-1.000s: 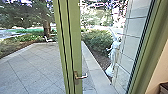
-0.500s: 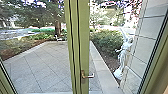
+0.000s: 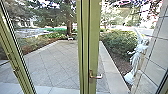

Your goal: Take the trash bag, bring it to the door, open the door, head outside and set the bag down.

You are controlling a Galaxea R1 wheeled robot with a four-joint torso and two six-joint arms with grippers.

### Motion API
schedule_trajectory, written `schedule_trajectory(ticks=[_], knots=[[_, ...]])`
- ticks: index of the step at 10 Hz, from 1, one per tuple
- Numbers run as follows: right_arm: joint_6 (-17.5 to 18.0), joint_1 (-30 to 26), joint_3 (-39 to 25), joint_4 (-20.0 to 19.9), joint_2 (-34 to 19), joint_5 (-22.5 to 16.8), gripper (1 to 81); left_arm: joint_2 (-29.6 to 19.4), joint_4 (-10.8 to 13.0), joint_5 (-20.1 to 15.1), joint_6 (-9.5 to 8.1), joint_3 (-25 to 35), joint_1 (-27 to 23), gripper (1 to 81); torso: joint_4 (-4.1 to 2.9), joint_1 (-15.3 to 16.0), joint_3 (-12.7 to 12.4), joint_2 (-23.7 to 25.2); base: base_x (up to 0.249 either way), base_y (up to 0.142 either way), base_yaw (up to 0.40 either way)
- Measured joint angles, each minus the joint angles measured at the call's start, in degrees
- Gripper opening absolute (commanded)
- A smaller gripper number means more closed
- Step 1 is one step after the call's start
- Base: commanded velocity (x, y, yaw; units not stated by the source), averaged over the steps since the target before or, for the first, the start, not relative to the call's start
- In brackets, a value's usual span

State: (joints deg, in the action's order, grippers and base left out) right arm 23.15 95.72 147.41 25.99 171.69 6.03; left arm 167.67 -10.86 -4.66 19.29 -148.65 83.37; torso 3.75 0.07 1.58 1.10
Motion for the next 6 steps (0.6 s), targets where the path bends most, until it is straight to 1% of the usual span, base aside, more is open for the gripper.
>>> schedule_trajectory(ticks=[3,6], knots=[[0.0,0.1,0.1,0.0,0.0,0.1,81.1,0.0,0.1,0.0,0.0,0.0,0.1,1.0,0.0,0.0,0.0,0.0,0.0,0.0,0.293],[0.0,0.0,0.1,0.0,0.0,0.1,81.1,0.2,0.1,0.0,0.0,0.0,0.0,1.0,0.02,0.0,0.0,0.0,0.0,0.0,0.247]])
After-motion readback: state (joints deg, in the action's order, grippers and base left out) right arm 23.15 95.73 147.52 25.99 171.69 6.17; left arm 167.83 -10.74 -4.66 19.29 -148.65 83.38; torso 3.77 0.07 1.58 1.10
